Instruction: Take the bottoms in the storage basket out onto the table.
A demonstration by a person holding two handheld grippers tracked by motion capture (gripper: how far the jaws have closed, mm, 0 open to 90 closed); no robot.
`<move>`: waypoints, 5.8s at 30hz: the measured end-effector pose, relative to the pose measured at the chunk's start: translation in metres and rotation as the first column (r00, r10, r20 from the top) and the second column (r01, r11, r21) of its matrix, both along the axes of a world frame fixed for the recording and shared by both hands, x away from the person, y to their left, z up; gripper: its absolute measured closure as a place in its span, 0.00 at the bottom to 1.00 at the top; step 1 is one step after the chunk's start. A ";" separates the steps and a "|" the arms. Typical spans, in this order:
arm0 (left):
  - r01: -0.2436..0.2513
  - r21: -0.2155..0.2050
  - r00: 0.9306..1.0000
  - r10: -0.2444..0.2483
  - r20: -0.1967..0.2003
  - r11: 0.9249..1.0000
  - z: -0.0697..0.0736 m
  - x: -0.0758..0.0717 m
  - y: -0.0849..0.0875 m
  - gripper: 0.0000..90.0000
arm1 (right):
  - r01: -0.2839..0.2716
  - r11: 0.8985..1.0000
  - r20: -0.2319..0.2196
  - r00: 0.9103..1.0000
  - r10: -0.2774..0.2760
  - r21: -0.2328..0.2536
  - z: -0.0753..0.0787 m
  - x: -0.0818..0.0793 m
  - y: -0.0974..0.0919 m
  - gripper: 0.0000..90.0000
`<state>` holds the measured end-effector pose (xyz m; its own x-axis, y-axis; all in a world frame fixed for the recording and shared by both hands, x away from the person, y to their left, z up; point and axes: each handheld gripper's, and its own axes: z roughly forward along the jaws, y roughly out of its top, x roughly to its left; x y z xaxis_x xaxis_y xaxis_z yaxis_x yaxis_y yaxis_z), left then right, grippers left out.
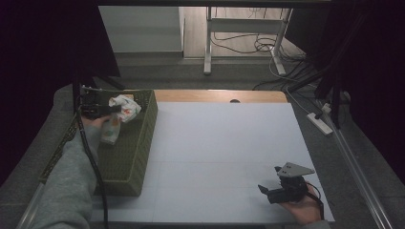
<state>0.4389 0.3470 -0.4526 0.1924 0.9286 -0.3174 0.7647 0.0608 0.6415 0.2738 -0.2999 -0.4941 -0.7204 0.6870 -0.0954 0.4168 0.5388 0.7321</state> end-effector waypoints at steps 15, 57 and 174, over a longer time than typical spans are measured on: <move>0.015 -0.027 0.996 -0.013 0.085 1.000 0.017 -0.019 -0.009 0.78 | -0.006 1.000 0.006 1.000 0.006 0.010 0.001 0.002 0.001 0.09; 0.110 -0.169 0.964 -0.063 0.260 0.979 0.044 -0.060 -0.021 0.78 | 0.005 1.000 0.007 1.000 -0.005 0.001 0.000 0.001 0.000 0.09; 0.432 -0.191 0.850 -0.327 0.414 0.881 0.097 -0.078 -0.143 0.78 | 0.012 1.000 0.005 1.000 -0.012 0.002 -0.002 0.002 -0.002 0.11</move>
